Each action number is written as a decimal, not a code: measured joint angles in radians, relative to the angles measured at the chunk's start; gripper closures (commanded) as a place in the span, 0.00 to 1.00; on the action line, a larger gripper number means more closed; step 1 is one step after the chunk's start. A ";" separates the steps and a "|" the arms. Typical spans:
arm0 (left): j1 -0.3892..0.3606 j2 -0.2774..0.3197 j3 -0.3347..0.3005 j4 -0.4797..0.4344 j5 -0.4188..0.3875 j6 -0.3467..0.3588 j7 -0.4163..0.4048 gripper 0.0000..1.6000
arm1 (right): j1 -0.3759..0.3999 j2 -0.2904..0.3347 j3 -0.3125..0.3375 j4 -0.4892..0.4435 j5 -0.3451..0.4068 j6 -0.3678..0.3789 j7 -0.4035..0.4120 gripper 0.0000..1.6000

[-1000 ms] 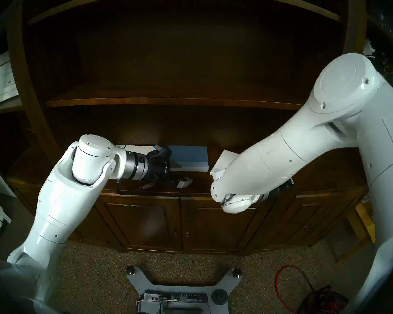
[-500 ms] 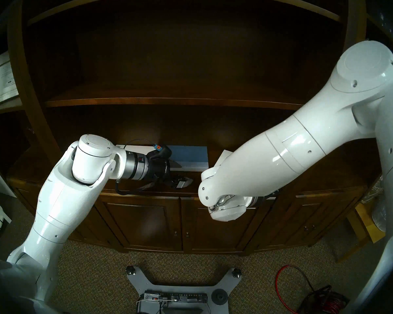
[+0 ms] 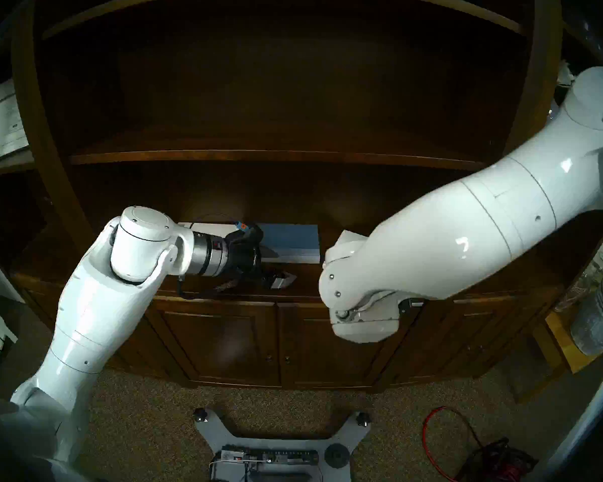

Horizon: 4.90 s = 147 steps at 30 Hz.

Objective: Close the books and align them horizontally on the shelf

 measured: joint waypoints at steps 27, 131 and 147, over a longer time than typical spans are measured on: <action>0.000 0.000 0.000 0.000 0.000 0.000 0.000 0.00 | -0.107 0.031 0.066 0.405 0.171 0.235 0.235 0.00; 0.000 0.000 0.000 0.000 0.001 0.000 0.000 0.00 | -0.158 -0.004 -0.228 0.456 -0.226 -0.001 0.478 0.00; 0.000 0.000 0.000 0.000 0.001 0.000 0.000 0.00 | -0.130 0.018 -0.250 0.359 -0.233 -0.034 0.458 0.00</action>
